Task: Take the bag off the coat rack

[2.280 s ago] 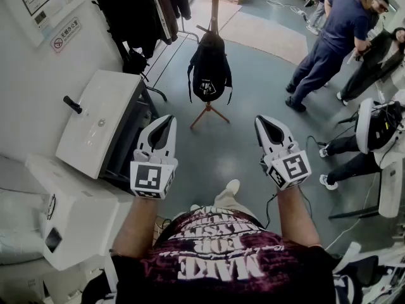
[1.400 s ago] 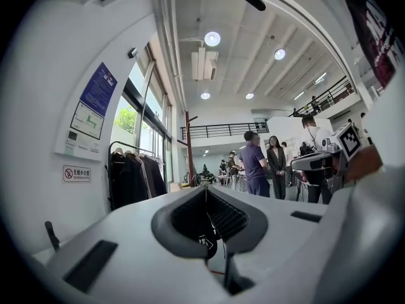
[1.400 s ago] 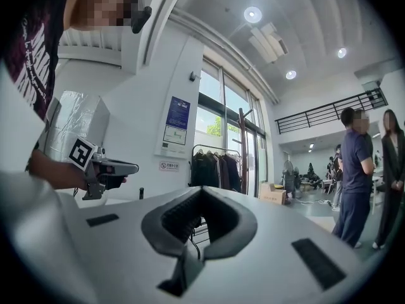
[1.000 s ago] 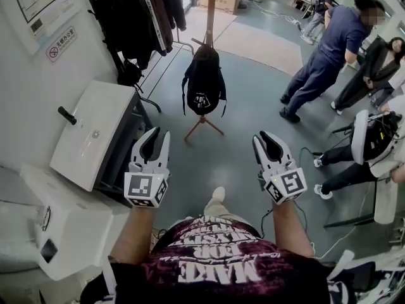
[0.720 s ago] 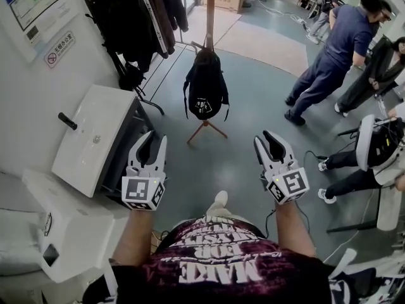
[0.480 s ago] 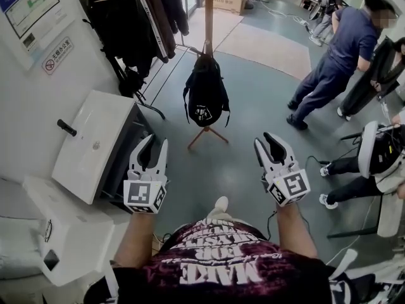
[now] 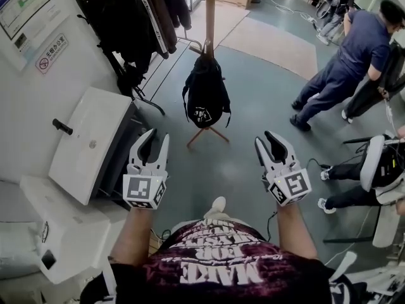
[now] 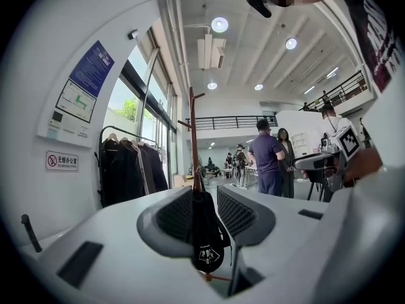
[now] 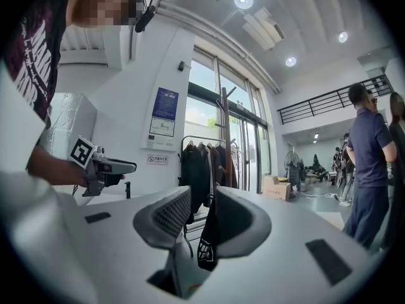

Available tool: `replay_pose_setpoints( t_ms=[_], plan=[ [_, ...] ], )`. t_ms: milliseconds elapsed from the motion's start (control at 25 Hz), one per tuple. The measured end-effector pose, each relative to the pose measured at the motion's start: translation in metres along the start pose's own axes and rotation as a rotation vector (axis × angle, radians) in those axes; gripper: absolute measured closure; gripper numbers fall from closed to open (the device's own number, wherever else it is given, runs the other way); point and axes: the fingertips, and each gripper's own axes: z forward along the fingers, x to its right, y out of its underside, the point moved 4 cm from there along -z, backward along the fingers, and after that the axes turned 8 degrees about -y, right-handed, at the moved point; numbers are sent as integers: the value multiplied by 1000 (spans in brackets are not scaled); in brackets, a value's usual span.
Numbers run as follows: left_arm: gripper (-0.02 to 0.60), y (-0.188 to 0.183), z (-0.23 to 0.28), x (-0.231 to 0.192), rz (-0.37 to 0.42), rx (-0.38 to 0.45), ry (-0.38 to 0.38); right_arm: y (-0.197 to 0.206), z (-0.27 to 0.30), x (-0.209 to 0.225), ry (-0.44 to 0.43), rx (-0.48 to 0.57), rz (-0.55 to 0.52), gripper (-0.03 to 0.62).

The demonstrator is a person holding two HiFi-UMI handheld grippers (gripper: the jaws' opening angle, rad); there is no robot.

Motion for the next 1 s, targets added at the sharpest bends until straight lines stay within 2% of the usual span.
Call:
replay_pose_setpoints(
  t_ms=[440,600,1000],
  plan=[
    [469,-15,35,14,6,29,-30,-3,12,39,-41,15,1,474],
    [469,-11,41,20,-4,14,-38,-1,14,49,-56,12,10,474],
    [469,-4,51,7,-18,-8,-39,4,42,52,-85,4,34,473]
  ],
)
